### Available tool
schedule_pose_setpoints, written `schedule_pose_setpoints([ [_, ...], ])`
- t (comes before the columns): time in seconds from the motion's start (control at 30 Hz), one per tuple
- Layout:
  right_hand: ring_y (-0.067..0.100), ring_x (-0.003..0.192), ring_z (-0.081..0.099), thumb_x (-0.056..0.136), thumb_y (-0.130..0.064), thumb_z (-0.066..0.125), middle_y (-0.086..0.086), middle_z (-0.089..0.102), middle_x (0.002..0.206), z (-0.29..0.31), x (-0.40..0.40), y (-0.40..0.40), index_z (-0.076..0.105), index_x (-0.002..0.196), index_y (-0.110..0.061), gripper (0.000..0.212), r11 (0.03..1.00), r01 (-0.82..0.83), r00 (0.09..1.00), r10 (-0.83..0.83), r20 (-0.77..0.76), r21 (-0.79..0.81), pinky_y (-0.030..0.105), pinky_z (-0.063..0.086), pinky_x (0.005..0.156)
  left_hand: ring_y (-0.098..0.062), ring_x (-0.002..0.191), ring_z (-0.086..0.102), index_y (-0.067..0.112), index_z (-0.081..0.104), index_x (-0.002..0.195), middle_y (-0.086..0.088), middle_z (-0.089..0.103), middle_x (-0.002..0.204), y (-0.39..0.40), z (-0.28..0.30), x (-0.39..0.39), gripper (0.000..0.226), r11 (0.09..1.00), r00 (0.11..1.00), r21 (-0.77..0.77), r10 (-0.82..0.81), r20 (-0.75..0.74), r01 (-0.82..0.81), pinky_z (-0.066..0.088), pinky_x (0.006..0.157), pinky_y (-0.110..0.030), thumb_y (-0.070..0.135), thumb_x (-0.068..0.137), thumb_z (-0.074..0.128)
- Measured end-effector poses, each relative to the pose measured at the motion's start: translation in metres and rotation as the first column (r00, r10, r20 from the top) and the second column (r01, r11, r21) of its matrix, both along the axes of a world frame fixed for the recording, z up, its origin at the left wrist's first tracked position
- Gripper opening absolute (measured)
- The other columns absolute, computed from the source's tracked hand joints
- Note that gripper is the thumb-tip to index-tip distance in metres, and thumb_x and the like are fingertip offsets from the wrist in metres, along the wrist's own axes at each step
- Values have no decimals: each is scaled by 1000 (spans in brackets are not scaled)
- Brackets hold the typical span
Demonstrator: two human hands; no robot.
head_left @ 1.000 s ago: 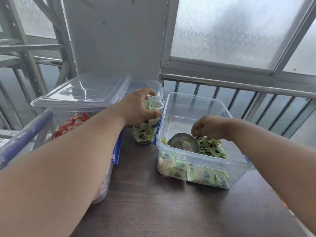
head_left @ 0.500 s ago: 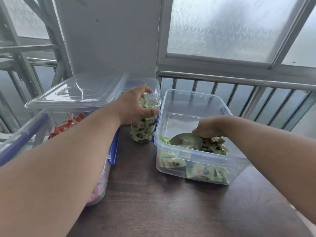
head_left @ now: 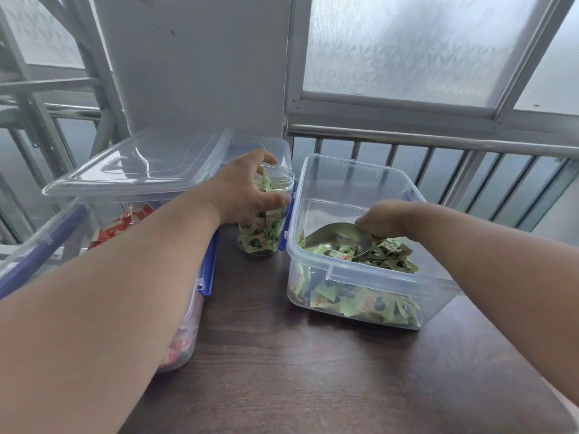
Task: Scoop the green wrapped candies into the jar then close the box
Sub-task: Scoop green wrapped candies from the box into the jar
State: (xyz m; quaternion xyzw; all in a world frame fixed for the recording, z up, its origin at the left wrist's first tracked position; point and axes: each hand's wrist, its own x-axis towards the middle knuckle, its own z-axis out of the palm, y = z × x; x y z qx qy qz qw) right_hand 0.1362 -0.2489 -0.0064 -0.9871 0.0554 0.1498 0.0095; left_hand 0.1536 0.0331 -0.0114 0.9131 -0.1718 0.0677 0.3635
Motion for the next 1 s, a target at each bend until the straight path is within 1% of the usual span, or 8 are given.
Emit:
schedule_pose_setpoints([
  [0.03,29,118,61,111,-20,33,12,65,125,1,-5,2,65,124,-4,38,1000,-22,1000,22,0,18,43,44,101,-22,125,56,32,49,151,-2,53,144,0,0,0,77,1000,1000,-1,2,-1,-2,46,99,-34,50,86,86],
  [0.1,20,82,59,107,-20,39,7,63,100,0,-2,0,68,103,-8,32,997,-71,993,70,-92,-10,32,48,72,-21,124,56,32,50,151,-2,53,144,0,0,0,77,1000,1000,-4,3,0,-3,46,98,-34,50,86,86],
  [0.17,17,63,46,103,-22,44,2,54,82,-2,3,0,59,80,-14,28,997,-76,988,77,-133,13,29,38,57,-21,123,56,32,50,150,-2,54,143,0,0,1,76,1000,1000,-6,2,5,-2,45,97,-33,49,86,86],
  [0.33,22,60,41,93,-24,55,5,51,74,-7,11,-5,57,71,-13,24,996,-74,982,82,-172,53,29,38,54,-23,120,59,34,49,149,-1,55,143,1,1,3,76,1000,1000,-5,1,-12,-1,51,91,-34,50,85,87],
  [0.53,23,62,41,96,-30,54,6,54,76,-7,10,-3,61,75,-13,27,998,-64,977,68,-200,28,31,37,57,-22,117,59,32,48,151,0,53,140,0,1,3,75,1000,1000,-16,7,-10,-7,49,65,-21,45,87,86],
  [0.73,24,65,41,97,-24,49,7,53,76,-5,10,-3,56,76,-12,25,995,-89,978,94,-185,35,32,37,58,-22,121,57,32,45,154,0,54,143,0,-1,5,82,1000,1000,-7,10,-3,-10,47,71,-21,48,85,87],
  [0.9,20,56,27,83,-21,53,5,42,66,-5,15,-7,49,71,-14,15,986,16,990,7,-138,165,30,25,54,-17,121,54,28,43,158,2,54,146,0,1,3,89,999,999,5,34,1,-34,42,93,-29,50,84,88],
  [1.0,20,56,27,87,-21,53,3,40,65,2,16,-5,46,68,-16,21,982,52,997,-40,-69,183,29,25,54,-18,121,55,28,43,158,2,54,147,1,1,2,90,999,999,15,36,-6,-36,44,97,-32,52,83,87],
])
